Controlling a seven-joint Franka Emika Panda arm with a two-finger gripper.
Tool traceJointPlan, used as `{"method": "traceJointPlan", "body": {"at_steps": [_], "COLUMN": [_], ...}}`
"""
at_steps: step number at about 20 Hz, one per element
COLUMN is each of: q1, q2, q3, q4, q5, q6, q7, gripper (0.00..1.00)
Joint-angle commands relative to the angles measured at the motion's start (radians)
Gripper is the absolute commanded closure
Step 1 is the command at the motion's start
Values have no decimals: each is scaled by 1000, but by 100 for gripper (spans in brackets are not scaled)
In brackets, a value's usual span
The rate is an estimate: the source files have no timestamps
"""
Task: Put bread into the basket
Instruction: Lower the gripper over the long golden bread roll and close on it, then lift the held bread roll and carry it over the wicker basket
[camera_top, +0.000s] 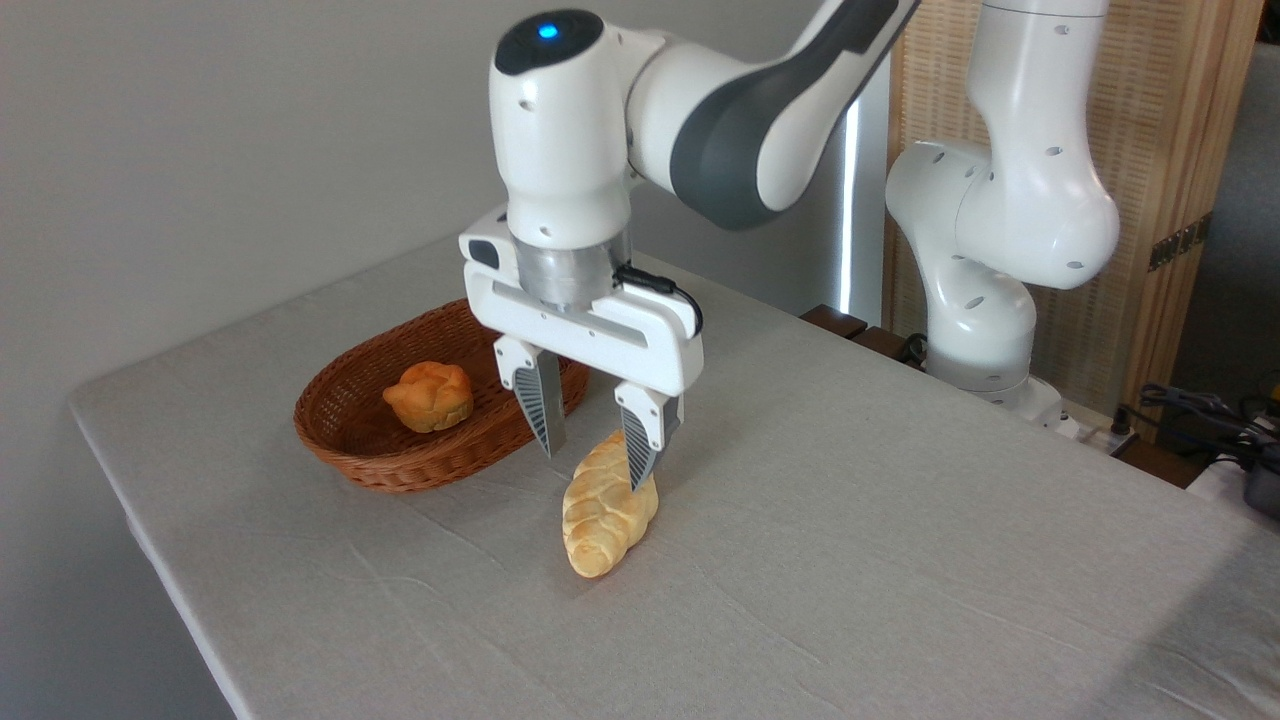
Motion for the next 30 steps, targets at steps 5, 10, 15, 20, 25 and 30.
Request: {"method": "traceJointPlan", "body": {"at_steps": [5,10,15,20,25,30], "q1": [6,5,0,-3,-3,-5], "q2": [-14,-7,-7,-8,-8,-10], "q3": [12,12,12,9,1,-5], "q4": [-48,-63,-80,-78,-77,-68], "q5": [-4,73,139,139,139,139], "q6": [57,51,34,22,23,20], "q7": [-12,-11,0,29,31,31], "gripper": [0,0,16,49,54,54]}}
